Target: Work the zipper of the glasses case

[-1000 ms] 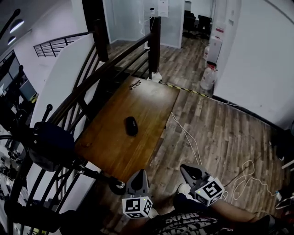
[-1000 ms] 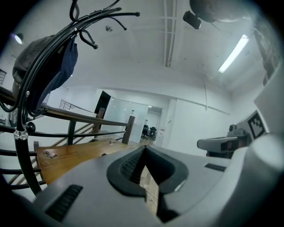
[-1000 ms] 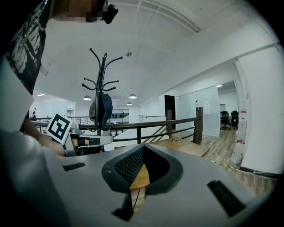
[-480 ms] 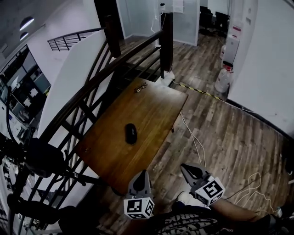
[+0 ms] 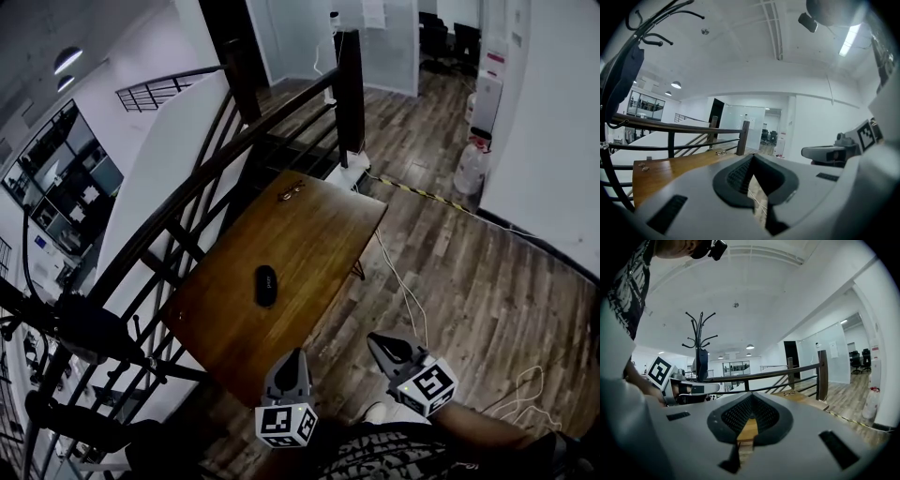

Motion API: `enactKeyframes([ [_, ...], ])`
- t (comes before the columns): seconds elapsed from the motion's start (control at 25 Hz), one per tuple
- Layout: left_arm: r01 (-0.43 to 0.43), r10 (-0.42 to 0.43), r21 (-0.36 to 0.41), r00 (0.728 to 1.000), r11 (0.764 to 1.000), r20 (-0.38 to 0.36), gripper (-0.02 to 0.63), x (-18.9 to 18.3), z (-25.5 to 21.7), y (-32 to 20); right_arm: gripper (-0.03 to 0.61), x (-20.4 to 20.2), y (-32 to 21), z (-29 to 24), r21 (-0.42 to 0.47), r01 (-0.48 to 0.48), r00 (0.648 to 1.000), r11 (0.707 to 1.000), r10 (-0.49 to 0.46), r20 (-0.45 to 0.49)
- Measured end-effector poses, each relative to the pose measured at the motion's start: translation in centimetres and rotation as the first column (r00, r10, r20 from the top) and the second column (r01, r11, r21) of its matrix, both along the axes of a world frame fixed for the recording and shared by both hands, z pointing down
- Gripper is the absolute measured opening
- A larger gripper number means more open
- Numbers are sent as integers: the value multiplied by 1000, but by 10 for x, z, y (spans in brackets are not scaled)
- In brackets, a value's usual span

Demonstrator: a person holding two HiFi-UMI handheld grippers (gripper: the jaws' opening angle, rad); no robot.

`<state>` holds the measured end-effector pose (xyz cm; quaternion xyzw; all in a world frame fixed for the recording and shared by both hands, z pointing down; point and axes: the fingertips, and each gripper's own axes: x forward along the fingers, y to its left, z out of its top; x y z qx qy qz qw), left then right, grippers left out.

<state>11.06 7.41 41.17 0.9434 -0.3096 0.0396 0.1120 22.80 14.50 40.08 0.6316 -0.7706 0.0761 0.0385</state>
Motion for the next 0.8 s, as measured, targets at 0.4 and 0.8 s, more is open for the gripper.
enactKeyframes([
  [0.4, -22, 23, -24, 999, 999, 34, 6, 29, 11, -6, -9, 24, -7, 19, -38, 2, 999, 999, 0, 41],
  [0.8, -3, 1, -99, 1000, 995, -11, 5, 56, 38, -87, -9, 41, -76, 43, -123, 25, 1000, 992, -23, 13],
])
